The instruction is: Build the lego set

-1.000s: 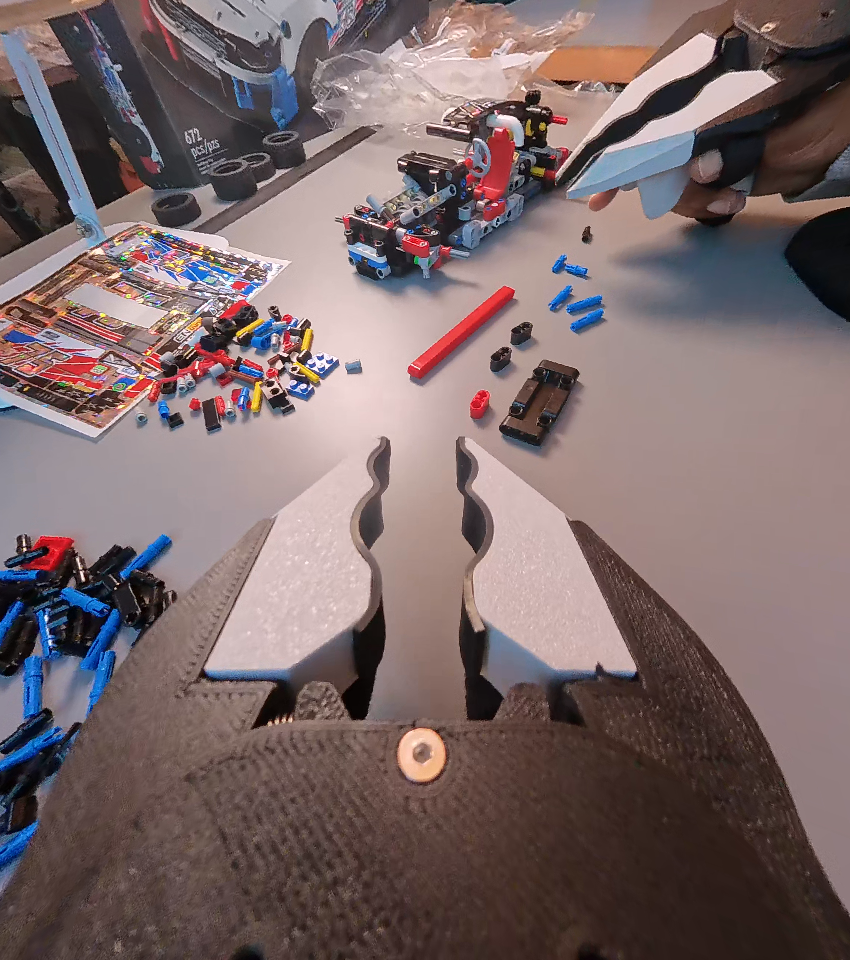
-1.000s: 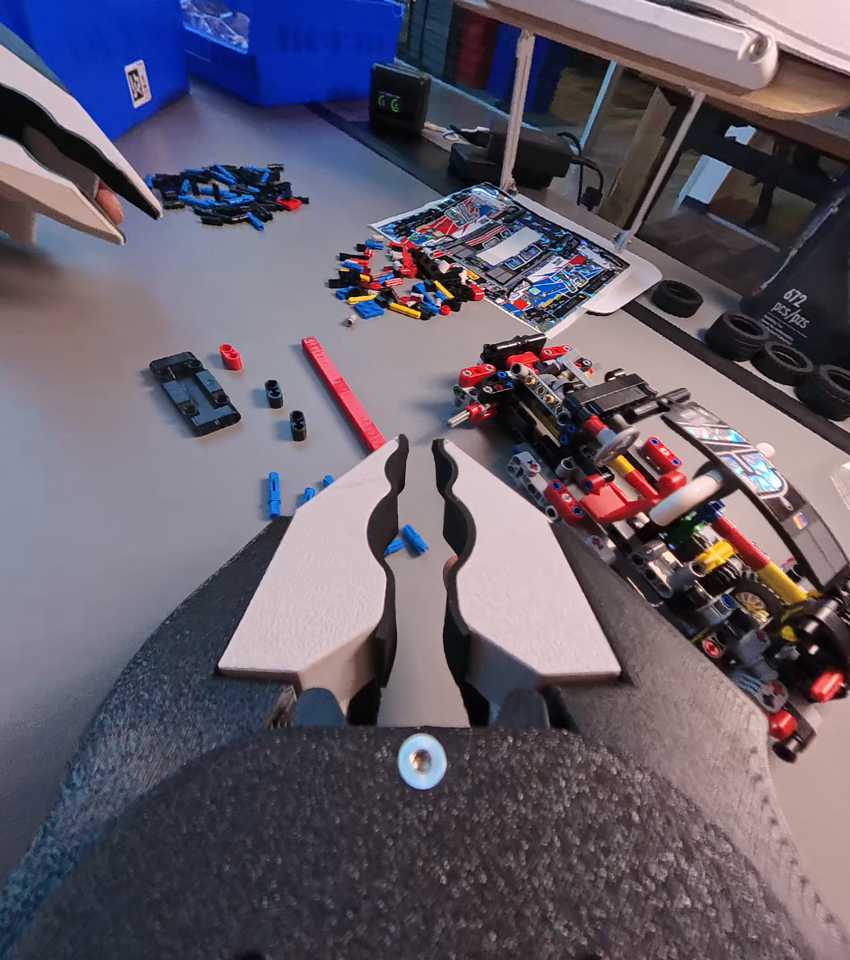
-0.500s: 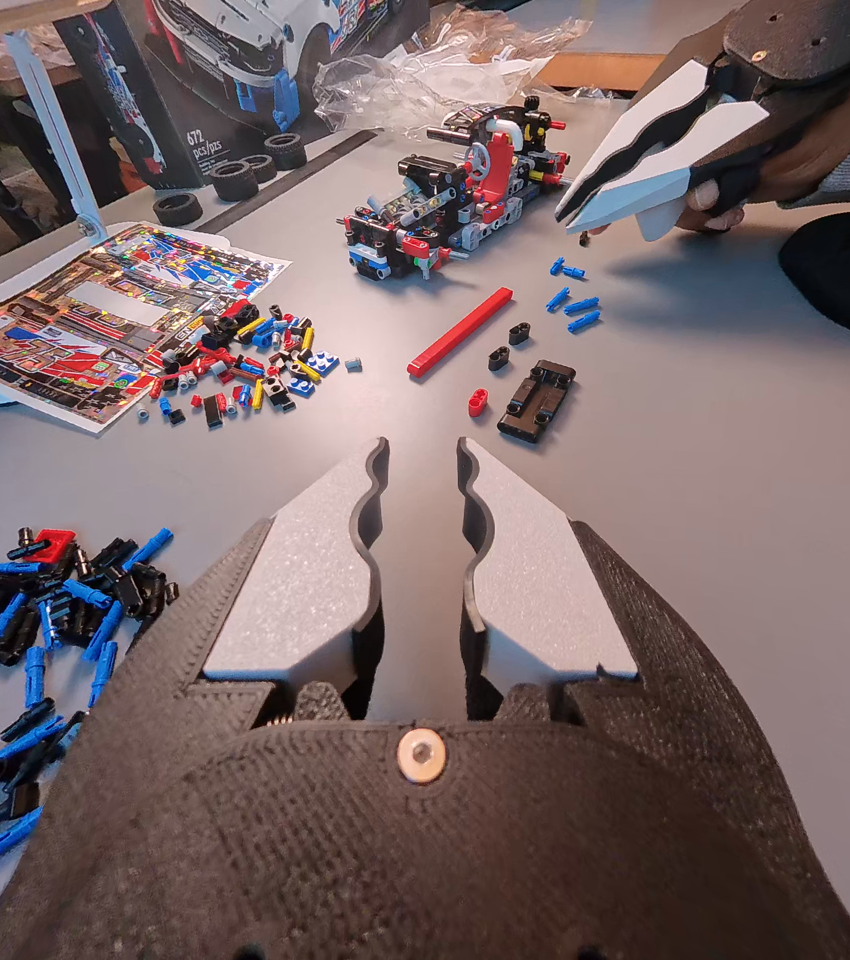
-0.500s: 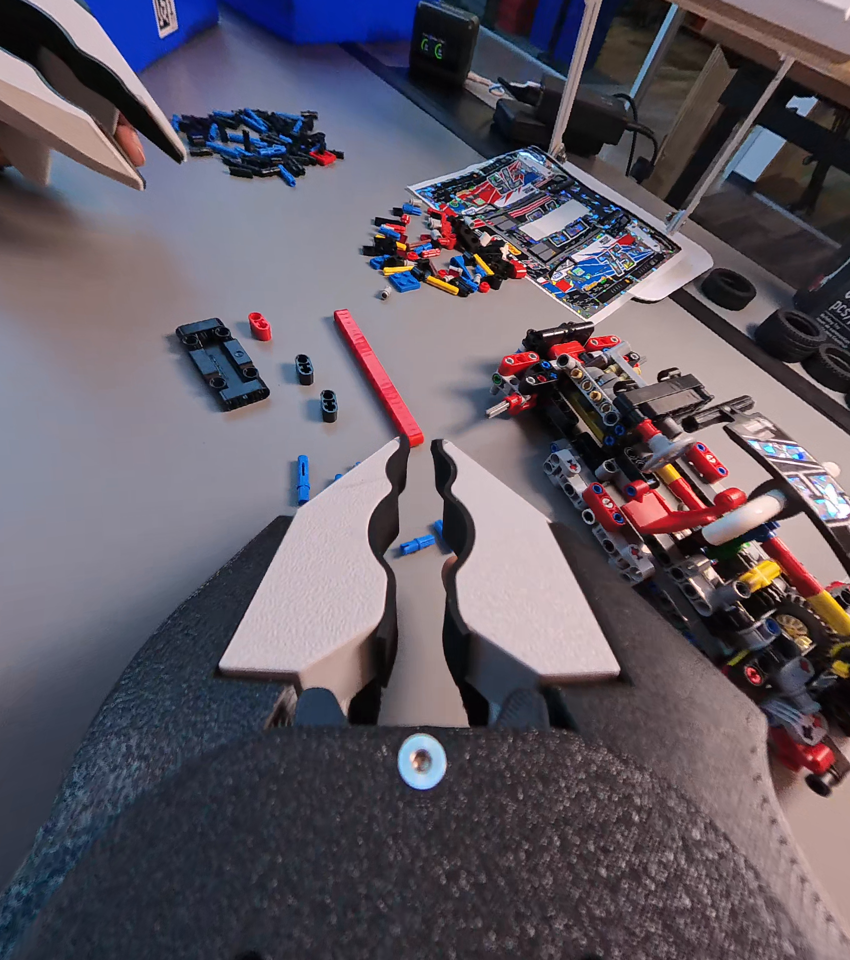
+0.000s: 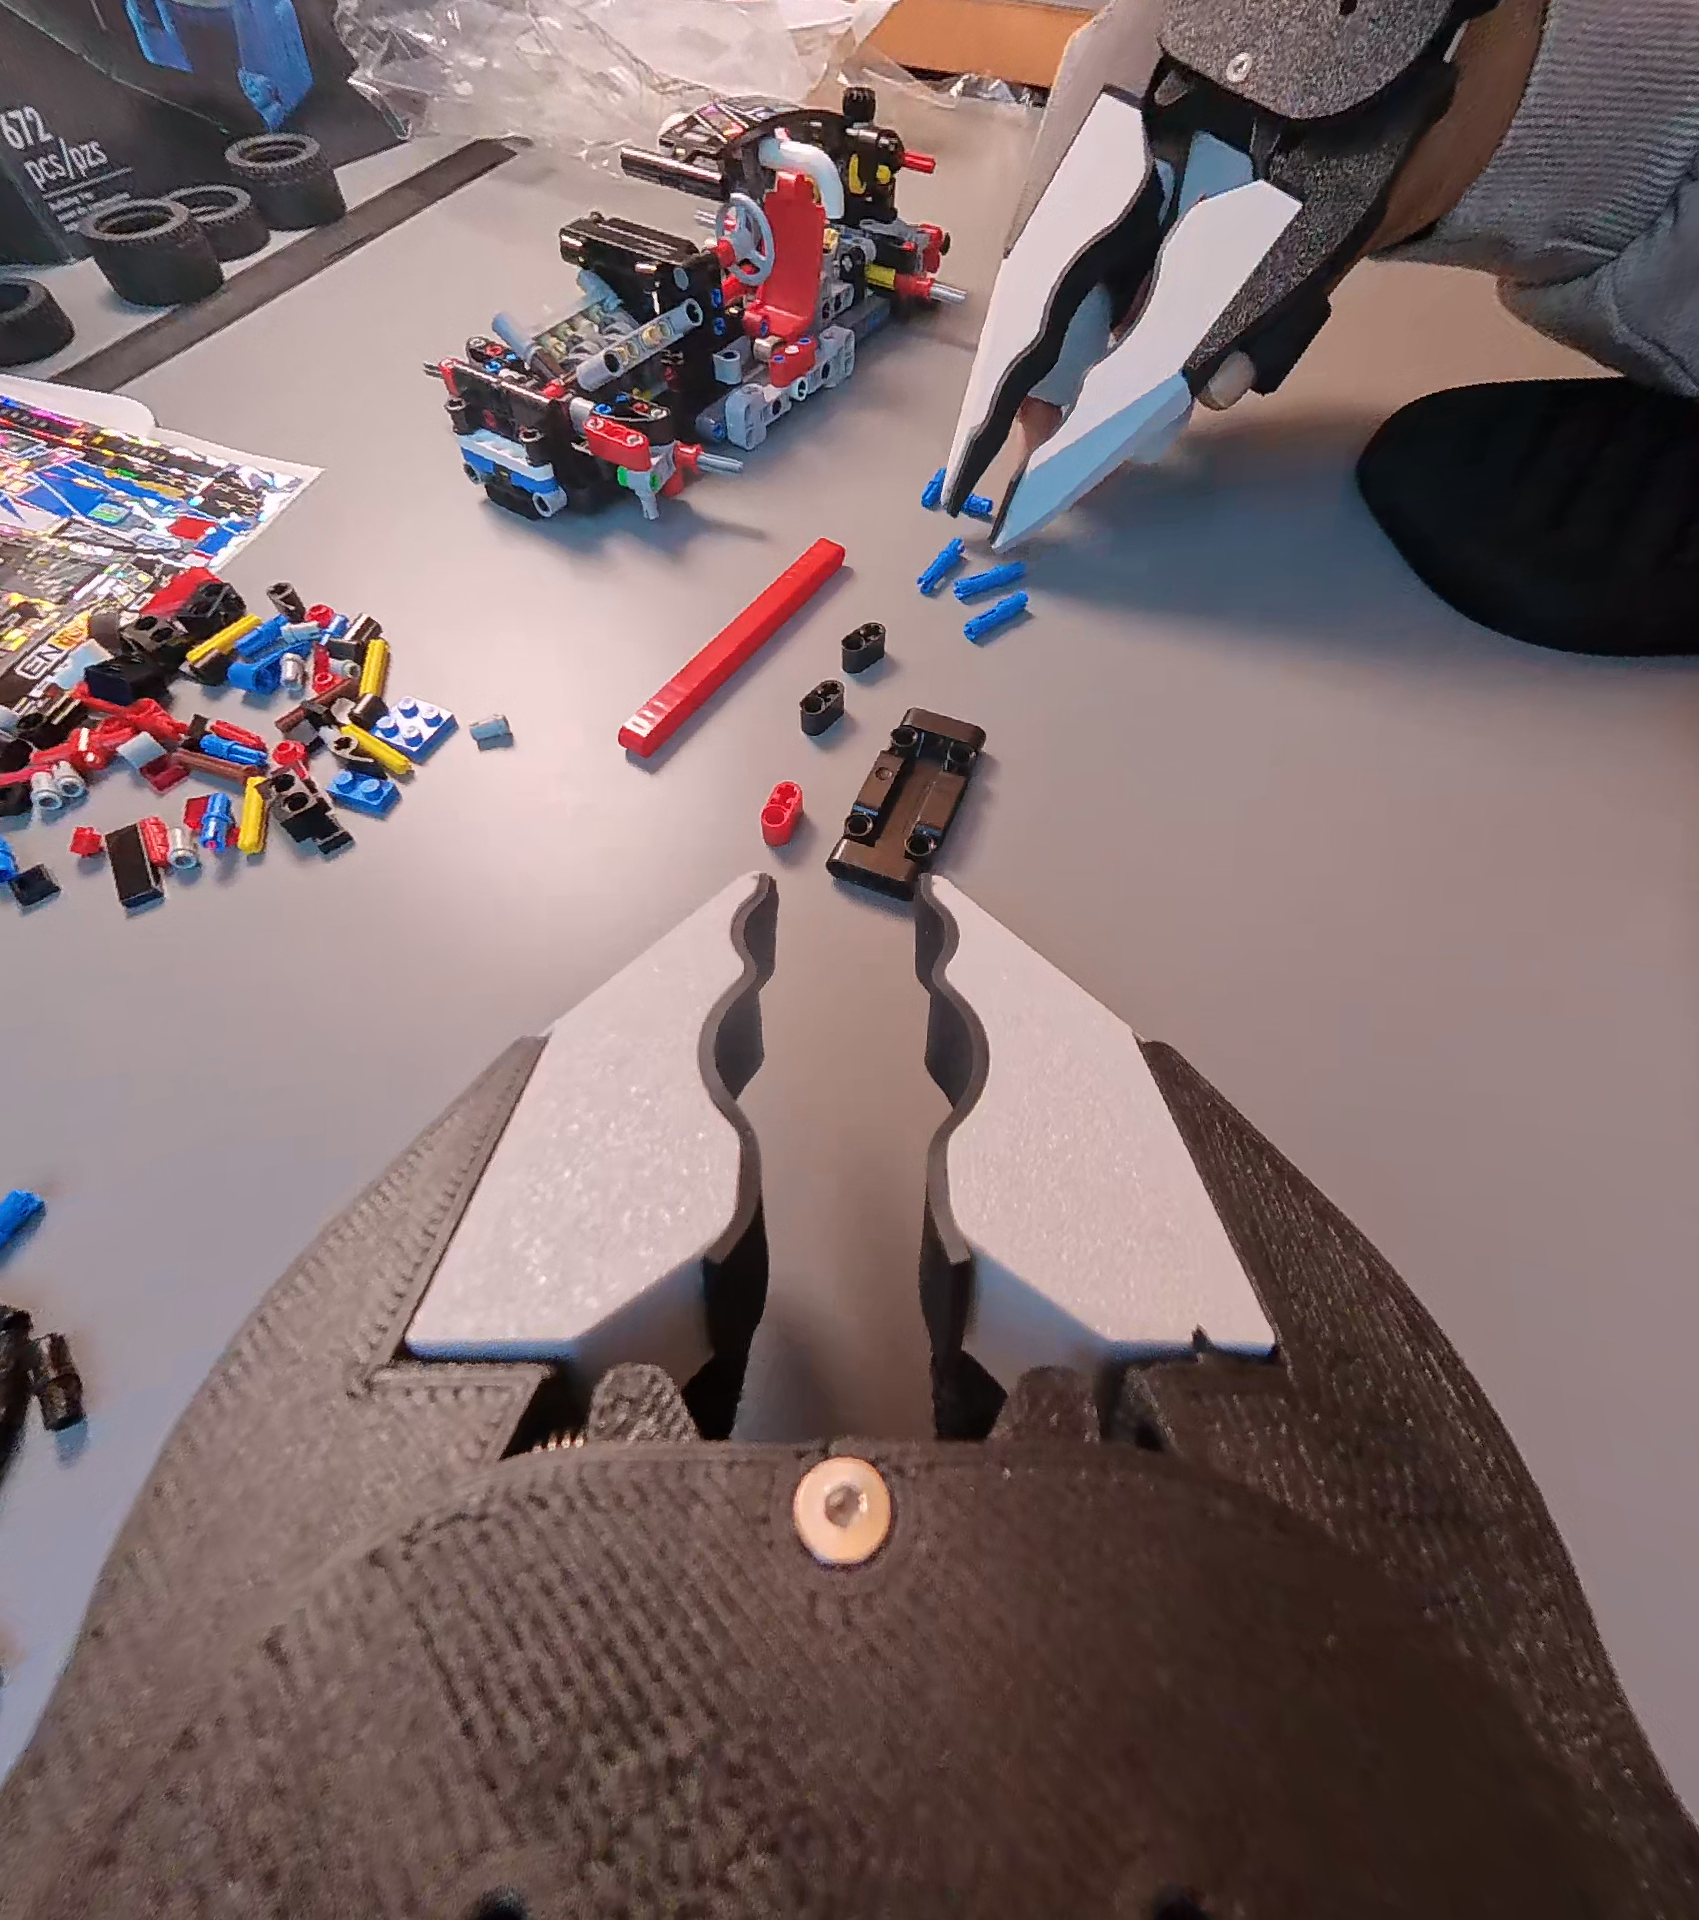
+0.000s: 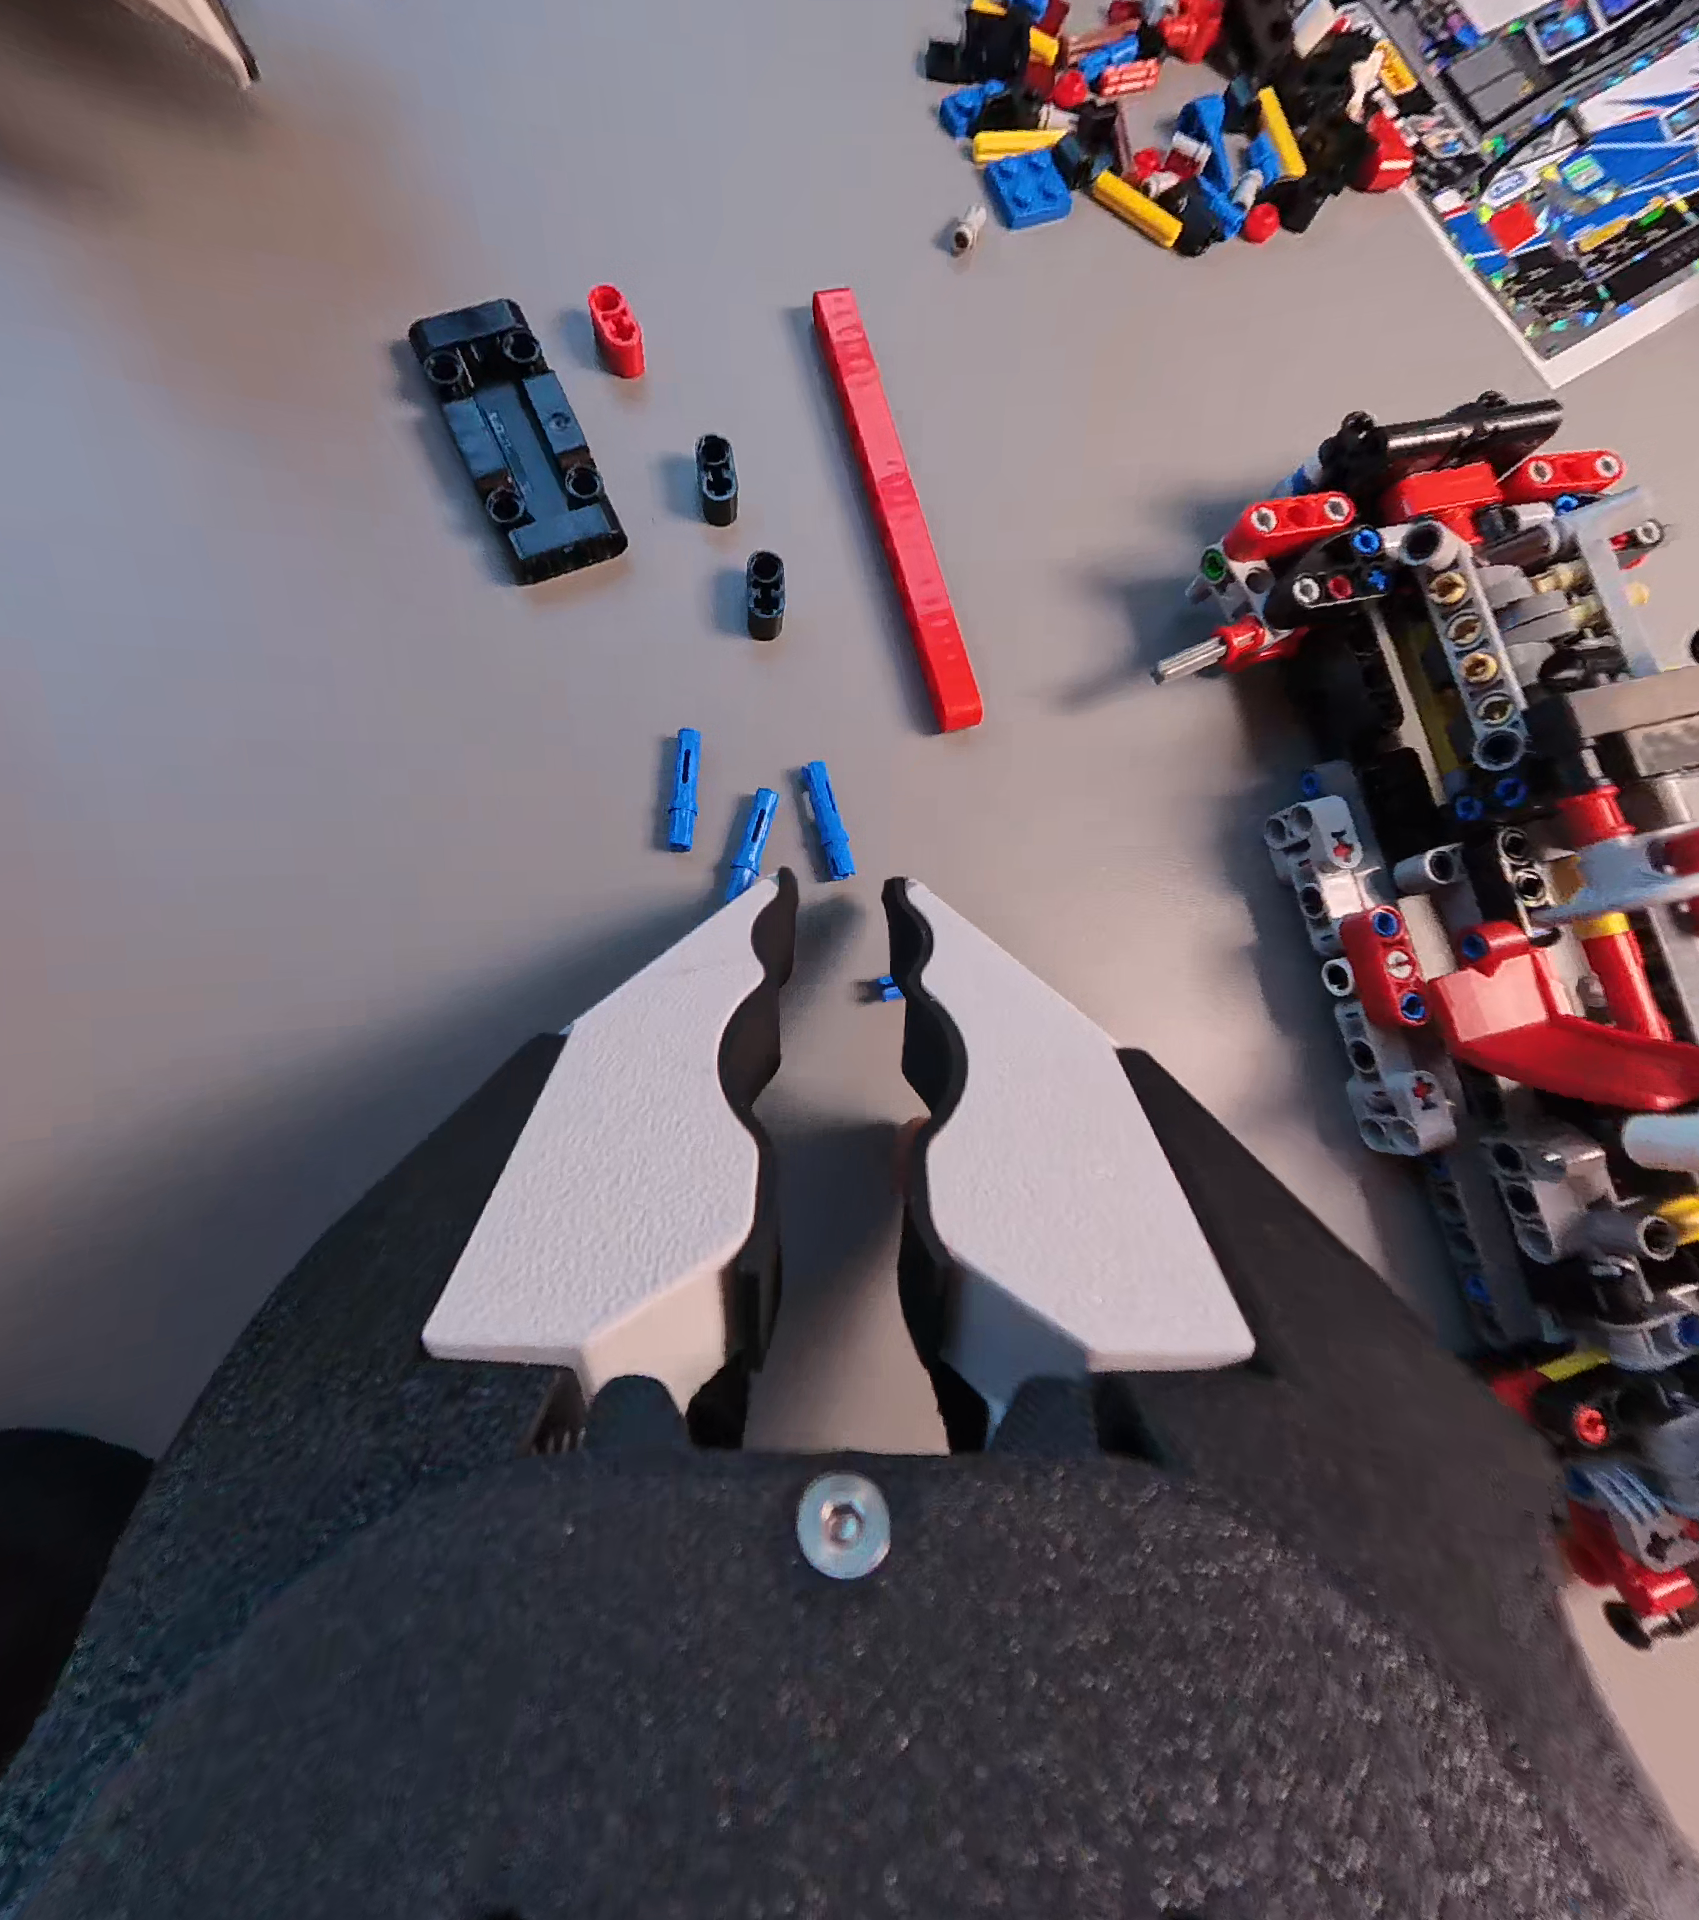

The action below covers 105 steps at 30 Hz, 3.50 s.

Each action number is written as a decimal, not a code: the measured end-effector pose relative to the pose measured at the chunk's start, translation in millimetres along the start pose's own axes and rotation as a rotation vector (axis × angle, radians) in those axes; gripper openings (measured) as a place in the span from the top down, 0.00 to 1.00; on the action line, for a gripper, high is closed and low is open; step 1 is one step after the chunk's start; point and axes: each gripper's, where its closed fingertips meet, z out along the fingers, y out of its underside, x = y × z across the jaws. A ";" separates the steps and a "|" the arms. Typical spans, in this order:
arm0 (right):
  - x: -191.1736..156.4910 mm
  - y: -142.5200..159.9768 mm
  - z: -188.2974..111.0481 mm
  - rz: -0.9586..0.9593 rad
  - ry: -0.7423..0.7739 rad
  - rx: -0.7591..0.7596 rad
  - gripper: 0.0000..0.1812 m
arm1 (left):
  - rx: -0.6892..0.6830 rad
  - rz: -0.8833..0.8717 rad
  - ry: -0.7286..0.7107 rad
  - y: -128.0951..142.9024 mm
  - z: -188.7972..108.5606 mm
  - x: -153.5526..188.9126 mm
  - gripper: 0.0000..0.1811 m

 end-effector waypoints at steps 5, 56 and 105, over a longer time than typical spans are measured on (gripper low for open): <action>1.4 -4.7 8.9 -0.028 -0.043 -0.029 0.93 | -0.008 -0.011 0.007 0.9 1.0 -0.1 0.86; -25.4 -54.1 -6.2 0.137 -0.056 0.342 0.98 | -0.327 0.176 0.234 22.6 35.6 10.0 0.88; -53.6 -162.5 -19.8 0.950 -0.616 0.941 0.99 | 0.348 0.119 -0.009 -91.6 -4.9 11.4 0.97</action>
